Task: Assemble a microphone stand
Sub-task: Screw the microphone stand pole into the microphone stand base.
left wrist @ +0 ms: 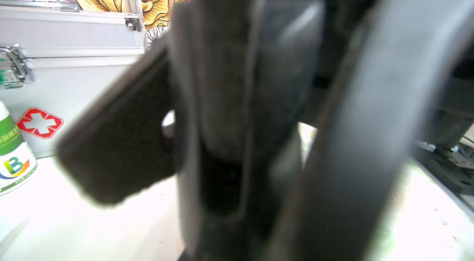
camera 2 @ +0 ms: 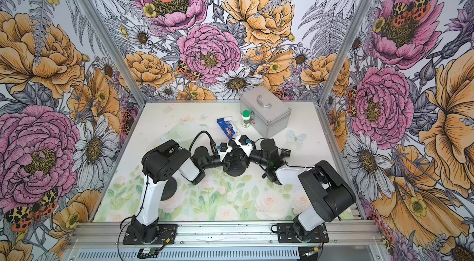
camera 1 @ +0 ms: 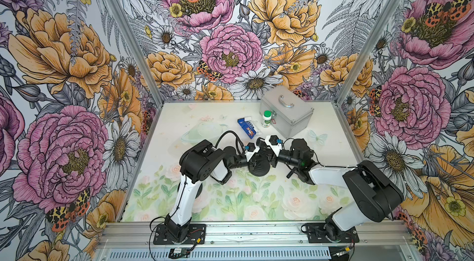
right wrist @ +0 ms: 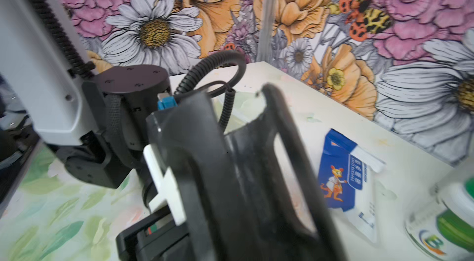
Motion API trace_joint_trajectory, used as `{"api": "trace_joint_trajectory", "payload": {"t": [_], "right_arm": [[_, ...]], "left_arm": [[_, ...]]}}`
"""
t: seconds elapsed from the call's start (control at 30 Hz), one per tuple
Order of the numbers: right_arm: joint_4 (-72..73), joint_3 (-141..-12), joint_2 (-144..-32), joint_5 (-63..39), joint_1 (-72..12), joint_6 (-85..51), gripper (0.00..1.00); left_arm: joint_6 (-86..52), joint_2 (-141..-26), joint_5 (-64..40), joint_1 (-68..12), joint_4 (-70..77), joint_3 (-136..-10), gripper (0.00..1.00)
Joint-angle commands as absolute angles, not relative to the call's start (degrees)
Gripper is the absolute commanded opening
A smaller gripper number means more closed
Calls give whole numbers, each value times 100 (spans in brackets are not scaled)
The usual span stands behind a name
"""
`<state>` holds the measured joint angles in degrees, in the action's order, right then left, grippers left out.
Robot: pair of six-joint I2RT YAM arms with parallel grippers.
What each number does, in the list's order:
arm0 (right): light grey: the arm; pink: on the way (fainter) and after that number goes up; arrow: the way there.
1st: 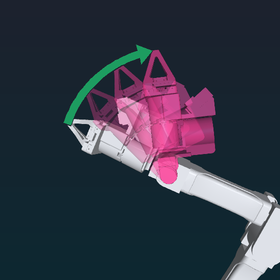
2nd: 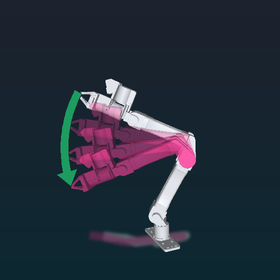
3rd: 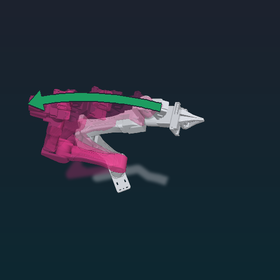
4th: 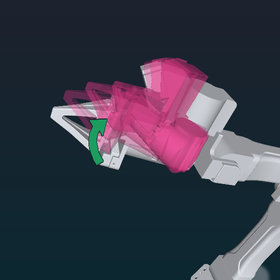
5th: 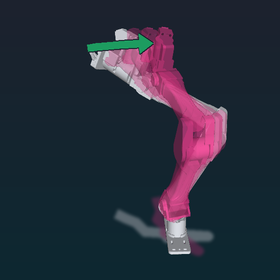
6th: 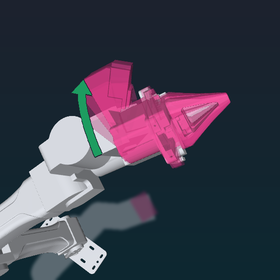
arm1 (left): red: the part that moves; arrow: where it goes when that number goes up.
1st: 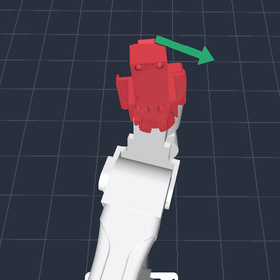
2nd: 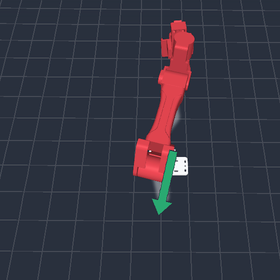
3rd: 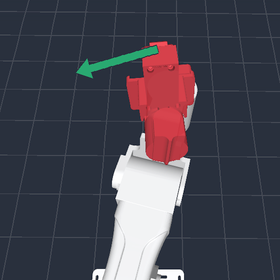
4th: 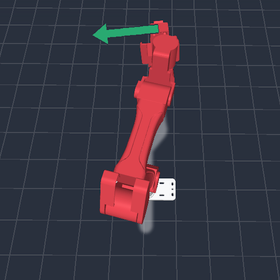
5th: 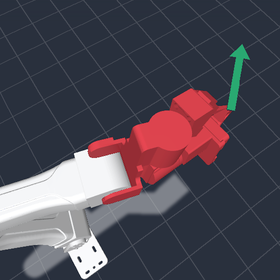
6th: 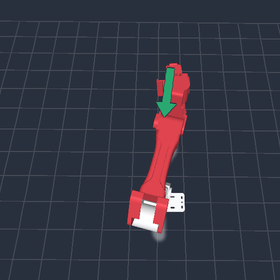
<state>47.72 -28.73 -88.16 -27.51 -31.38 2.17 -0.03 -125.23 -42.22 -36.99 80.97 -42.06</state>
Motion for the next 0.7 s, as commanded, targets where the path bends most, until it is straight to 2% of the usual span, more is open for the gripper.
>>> {"api": "trace_joint_trajectory", "payload": {"t": [0.0, 0.13, 0.23, 0.37, 0.43, 0.57, 0.67], "right_arm": [[5090, -2350, -9018, 1345, -3787, -444, 0], [4791, -2548, -9241, 2789, -4742, -730, 0], [4520, -2849, -9419, 2492, -5018, -682, 0], [4370, -2906, -9246, 1852, -5133, 89, 1], [4237, -2790, -8950, 1514, -5125, 705, 14], [4192, -2436, -8378, 759, -4776, 1296, 47], [3576, -2412, -7948, -972, -4001, 1355, 51]], "left_arm": [[-340, -12576, -4165, -3734, 8089, -4279, 15], [-326, -12560, -4144, -3735, 8088, -4252, 15], [-317, -12551, -4138, -3744, 8092, -4254, 15], [-315, -12555, -4131, -3744, 8093, -4253, 15], [-317, -12560, -4131, -3744, 8094, -4253, 15], [-314, -12568, -4135, -3744, 8093, -4252, 15], [-308, -12569, -4124, -3744, 8093, -4257, 15]]}}
